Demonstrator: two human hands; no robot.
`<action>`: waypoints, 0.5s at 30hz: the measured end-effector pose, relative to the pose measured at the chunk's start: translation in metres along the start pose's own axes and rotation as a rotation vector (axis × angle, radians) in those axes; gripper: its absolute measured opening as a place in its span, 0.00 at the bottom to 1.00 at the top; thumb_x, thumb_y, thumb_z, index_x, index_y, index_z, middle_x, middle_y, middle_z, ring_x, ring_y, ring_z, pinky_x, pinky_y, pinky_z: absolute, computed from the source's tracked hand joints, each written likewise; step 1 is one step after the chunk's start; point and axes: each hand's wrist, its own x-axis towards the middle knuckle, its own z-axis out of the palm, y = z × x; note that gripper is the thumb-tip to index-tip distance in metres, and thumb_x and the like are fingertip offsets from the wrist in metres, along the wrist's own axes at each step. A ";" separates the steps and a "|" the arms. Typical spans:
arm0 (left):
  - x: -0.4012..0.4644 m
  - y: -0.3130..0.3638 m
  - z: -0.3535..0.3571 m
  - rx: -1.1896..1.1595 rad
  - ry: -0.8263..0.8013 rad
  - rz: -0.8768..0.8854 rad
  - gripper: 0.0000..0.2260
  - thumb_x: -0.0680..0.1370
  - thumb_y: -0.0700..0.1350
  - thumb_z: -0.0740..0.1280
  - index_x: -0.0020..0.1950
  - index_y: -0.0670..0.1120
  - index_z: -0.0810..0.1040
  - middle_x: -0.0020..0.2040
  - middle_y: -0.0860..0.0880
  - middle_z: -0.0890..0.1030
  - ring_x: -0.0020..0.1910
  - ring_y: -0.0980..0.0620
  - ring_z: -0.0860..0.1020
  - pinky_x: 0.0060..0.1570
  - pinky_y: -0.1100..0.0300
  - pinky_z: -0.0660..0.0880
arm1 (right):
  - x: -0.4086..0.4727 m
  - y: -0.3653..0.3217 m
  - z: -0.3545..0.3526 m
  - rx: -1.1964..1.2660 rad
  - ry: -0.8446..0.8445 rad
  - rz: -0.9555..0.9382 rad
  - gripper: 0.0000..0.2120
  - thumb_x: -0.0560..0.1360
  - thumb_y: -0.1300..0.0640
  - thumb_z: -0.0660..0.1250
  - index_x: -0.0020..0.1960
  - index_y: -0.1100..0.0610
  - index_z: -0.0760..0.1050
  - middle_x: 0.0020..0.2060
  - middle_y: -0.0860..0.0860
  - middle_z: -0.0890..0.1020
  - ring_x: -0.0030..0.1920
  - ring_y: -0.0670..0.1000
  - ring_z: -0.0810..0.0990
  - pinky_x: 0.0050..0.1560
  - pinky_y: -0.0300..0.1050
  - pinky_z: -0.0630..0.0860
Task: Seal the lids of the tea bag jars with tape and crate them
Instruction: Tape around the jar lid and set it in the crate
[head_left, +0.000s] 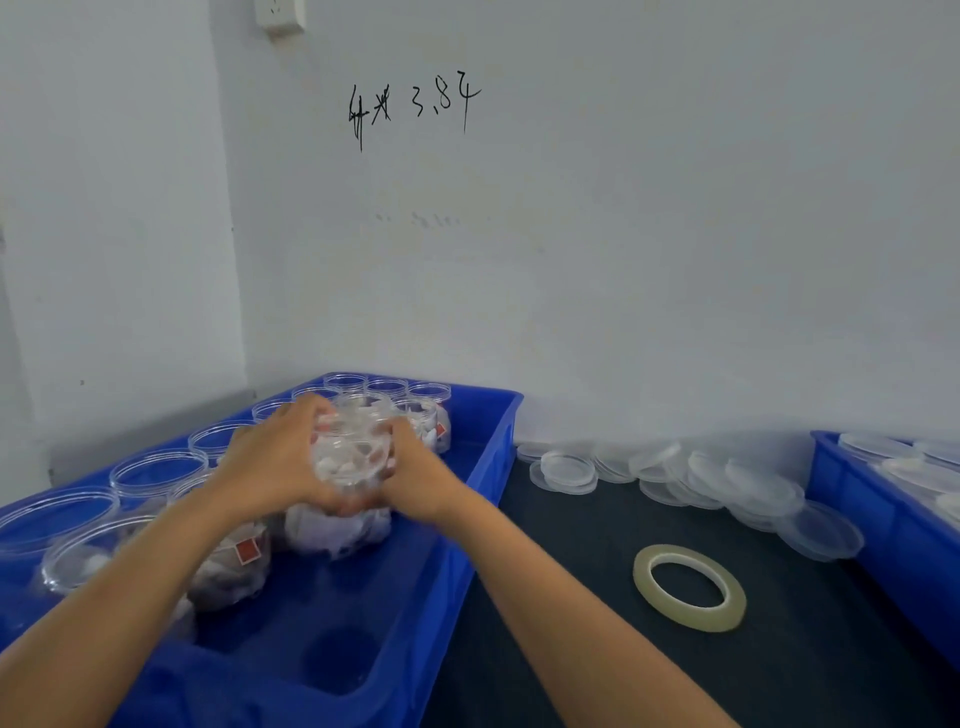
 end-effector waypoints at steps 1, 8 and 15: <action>-0.002 0.013 -0.006 -0.074 0.045 0.018 0.46 0.53 0.60 0.83 0.65 0.50 0.66 0.60 0.52 0.75 0.54 0.52 0.75 0.53 0.54 0.72 | -0.008 -0.006 -0.013 0.066 0.007 -0.043 0.33 0.72 0.66 0.72 0.70 0.56 0.59 0.59 0.52 0.74 0.56 0.49 0.77 0.50 0.38 0.78; -0.014 0.128 -0.008 -0.757 0.277 0.155 0.37 0.57 0.48 0.81 0.62 0.51 0.69 0.56 0.57 0.76 0.53 0.58 0.76 0.48 0.63 0.72 | -0.085 -0.030 -0.103 0.433 0.177 -0.290 0.27 0.76 0.61 0.66 0.73 0.48 0.66 0.53 0.52 0.78 0.54 0.53 0.81 0.53 0.44 0.78; -0.037 0.212 0.085 -1.267 0.127 0.188 0.35 0.60 0.59 0.80 0.63 0.65 0.70 0.59 0.60 0.78 0.57 0.65 0.77 0.51 0.60 0.77 | -0.152 0.019 -0.134 0.586 0.309 -0.322 0.23 0.80 0.48 0.59 0.73 0.52 0.65 0.65 0.57 0.77 0.64 0.57 0.77 0.60 0.53 0.77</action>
